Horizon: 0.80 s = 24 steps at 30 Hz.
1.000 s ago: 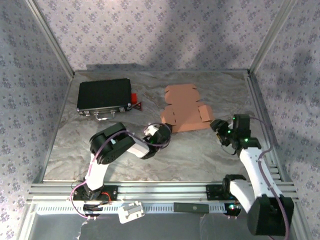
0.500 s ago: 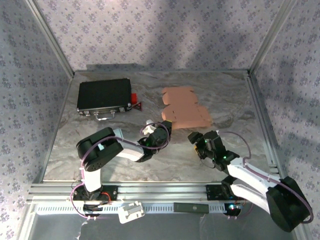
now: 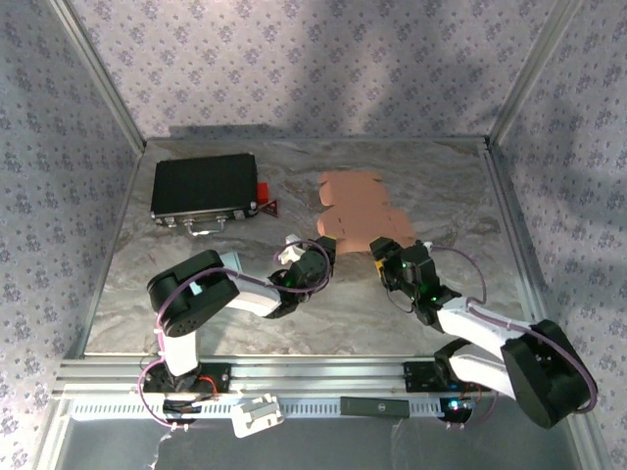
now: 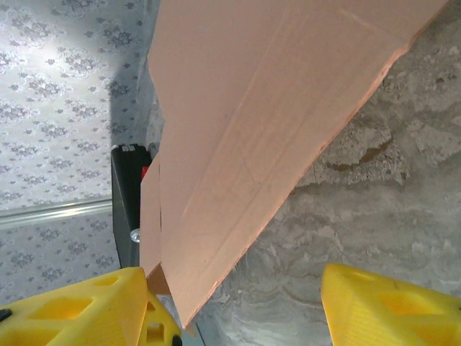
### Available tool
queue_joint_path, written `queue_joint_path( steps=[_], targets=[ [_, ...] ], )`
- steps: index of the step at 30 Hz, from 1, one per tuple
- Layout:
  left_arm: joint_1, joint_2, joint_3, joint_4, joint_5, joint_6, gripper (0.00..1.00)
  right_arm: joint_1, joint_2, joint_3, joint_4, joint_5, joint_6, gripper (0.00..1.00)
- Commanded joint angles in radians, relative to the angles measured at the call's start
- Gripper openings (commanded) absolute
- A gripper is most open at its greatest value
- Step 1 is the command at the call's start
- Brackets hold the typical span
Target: Fold the paper box
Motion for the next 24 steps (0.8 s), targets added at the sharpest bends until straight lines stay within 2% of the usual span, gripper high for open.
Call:
queue_joint_path(
  steps=[1, 5, 12, 24],
  targets=[
    [-0.006, -0.029, -0.001, 0.016, -0.005, 0.021, 0.0, -0.014, 0.027, 0.026, 0.08, 0.0, 0.038, 0.64],
    [-0.006, -0.03, -0.002, 0.013, -0.004, 0.021, 0.0, -0.026, 0.071, 0.046, 0.098, -0.002, 0.049, 0.56],
    [-0.006, -0.034, -0.002, 0.008, -0.001, 0.021, 0.0, -0.045, 0.219, 0.053, 0.261, -0.037, 0.112, 0.43],
    [-0.002, -0.037, -0.011, 0.006, 0.001, 0.018, 0.0, -0.061, 0.247, 0.086, 0.254, -0.043, 0.125, 0.27]
  ],
)
